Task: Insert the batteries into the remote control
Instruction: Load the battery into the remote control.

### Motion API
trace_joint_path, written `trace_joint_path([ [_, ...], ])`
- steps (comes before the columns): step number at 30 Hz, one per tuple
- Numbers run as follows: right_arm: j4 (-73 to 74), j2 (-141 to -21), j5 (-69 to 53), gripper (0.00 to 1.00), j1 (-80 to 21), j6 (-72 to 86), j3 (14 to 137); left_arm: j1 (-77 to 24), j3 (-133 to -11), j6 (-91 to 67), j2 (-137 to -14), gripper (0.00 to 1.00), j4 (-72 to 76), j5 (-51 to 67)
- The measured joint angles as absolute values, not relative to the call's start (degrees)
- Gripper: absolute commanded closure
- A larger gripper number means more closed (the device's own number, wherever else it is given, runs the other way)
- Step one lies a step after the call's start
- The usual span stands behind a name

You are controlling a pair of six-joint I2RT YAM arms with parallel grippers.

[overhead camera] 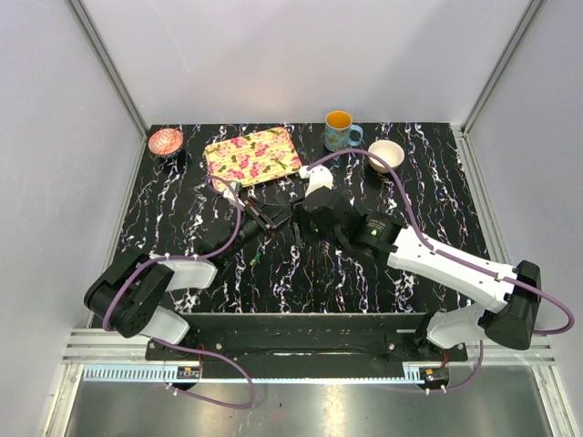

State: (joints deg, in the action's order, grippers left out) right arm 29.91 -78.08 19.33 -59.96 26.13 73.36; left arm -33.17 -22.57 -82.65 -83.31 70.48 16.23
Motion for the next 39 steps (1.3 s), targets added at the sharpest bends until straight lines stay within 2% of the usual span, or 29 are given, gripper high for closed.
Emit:
trace_joint_path([
  [6, 30.44, -77.84, 20.23, 0.5, -59.96, 25.85, 74.65, -33.19, -22.55, -82.85, -83.31, 1.0, 70.54, 16.23],
  [11, 32.14, -72.51, 21.5, 0.28, -59.96, 27.14, 73.45, -33.19, -22.55, -82.98, -83.35, 1.0, 70.63, 16.21],
  [16, 32.4, -63.81, 21.52, 0.19, -58.19, 31.2, 70.61, -33.17, -22.55, -83.11, -83.44, 1.0, 70.65, 16.21],
  [22, 29.43, -60.93, 6.02, 0.13, -44.56, 39.48, 64.84, -33.15, -22.57, -83.55, -83.85, 1.0, 70.76, 16.23],
  [26, 24.8, -61.67, -8.16, 0.09, -39.48, 46.81, 58.61, -33.06, -22.87, -83.88, -85.01, 1.0, 71.11, 16.25],
  [30, 19.09, -62.65, -17.47, 0.04, -37.6, 53.34, 54.33, -32.99, -22.87, -84.09, -86.54, 1.0, 71.33, 16.23],
  [39, 10.13, -62.72, -26.74, 0.05, -36.23, 61.47, 51.68, -32.99, -24.16, -83.42, -88.47, 1.0, 71.37, 16.27],
])
